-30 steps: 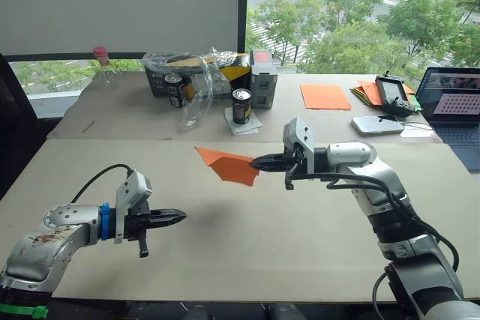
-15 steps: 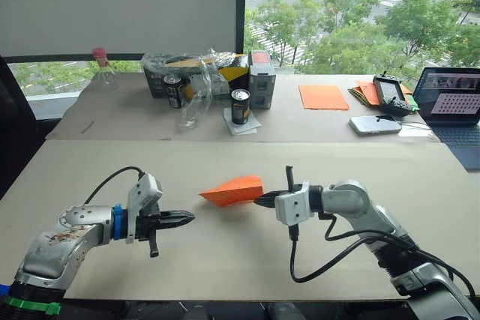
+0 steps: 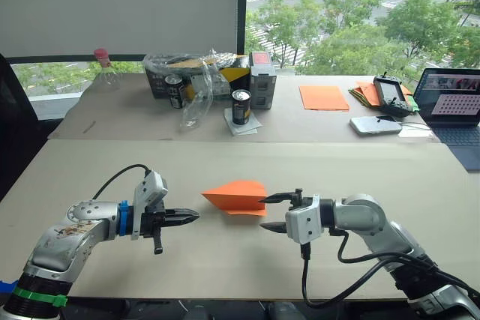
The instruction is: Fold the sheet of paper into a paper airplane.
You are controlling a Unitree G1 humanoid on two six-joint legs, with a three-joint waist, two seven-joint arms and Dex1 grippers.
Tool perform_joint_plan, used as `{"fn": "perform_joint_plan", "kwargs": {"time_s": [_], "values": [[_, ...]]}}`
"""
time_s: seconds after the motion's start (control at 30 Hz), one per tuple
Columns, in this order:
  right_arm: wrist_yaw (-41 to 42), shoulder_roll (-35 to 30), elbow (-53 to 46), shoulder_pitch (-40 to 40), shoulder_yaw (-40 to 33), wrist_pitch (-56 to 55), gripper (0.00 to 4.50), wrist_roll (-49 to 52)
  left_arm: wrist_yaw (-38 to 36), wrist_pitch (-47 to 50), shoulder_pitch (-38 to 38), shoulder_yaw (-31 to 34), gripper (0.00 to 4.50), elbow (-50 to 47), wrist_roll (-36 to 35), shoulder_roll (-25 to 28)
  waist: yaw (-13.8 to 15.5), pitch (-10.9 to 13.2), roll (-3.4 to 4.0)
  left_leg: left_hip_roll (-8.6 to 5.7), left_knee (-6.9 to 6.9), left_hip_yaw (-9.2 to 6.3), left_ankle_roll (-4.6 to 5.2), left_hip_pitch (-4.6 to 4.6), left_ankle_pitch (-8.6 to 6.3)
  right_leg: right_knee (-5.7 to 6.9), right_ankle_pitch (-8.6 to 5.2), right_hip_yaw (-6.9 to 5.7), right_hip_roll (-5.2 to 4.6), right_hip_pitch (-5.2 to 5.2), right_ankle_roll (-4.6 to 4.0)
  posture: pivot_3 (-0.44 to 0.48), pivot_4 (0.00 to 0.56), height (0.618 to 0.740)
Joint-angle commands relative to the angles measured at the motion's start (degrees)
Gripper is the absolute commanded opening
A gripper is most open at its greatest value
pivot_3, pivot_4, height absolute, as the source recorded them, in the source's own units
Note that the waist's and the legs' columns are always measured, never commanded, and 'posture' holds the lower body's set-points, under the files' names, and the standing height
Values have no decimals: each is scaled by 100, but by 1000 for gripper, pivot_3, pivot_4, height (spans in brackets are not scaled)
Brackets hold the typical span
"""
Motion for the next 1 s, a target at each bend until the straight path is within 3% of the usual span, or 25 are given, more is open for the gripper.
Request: {"fn": "perform_joint_plan", "kwargs": {"time_s": [0.03,0.13,0.33,0.5,0.53,1.0], "values": [[-89,155,-234,-531,-349,829,3867,382,-18,-192,-36,149,0,-48,6,16,-22,0,-1,1,0,0,0,2,0,3,0,1,1,0,0,0,150,730],[-236,426,26,-909,-323,1601,3867,318,102,-267,-66,141,0,-72,33,-105,-5,0,0,1,0,0,0,10,0,10,0,3,3,1,-1,0,150,730],[-485,970,665,-1321,-205,2768,1926,136,260,-261,-61,135,0,-171,20,-195,30,0,-1,-4,1,-1,0,-3,0,3,0,1,-3,-2,-1,0,150,730],[-416,1271,625,-1116,45,3208,174,179,451,-337,-6,220,0,-222,41,-232,14,0,-1,-3,2,-1,0,-5,0,4,0,1,-2,-6,-1,0,150,730],[-372,1291,560,-1065,84,3263,27,209,463,-334,8,229,0,-234,30,-232,13,-1,-1,-2,1,-1,0,-4,0,5,0,1,-1,-6,-1,0,150,730],[-85,1076,-26,-34,537,3068,27,114,312,-101,-24,196,0,-268,-159,-160,14,0,-1,-3,2,-1,0,-2,0,4,0,1,-2,-3,0,0,150,730]]}}
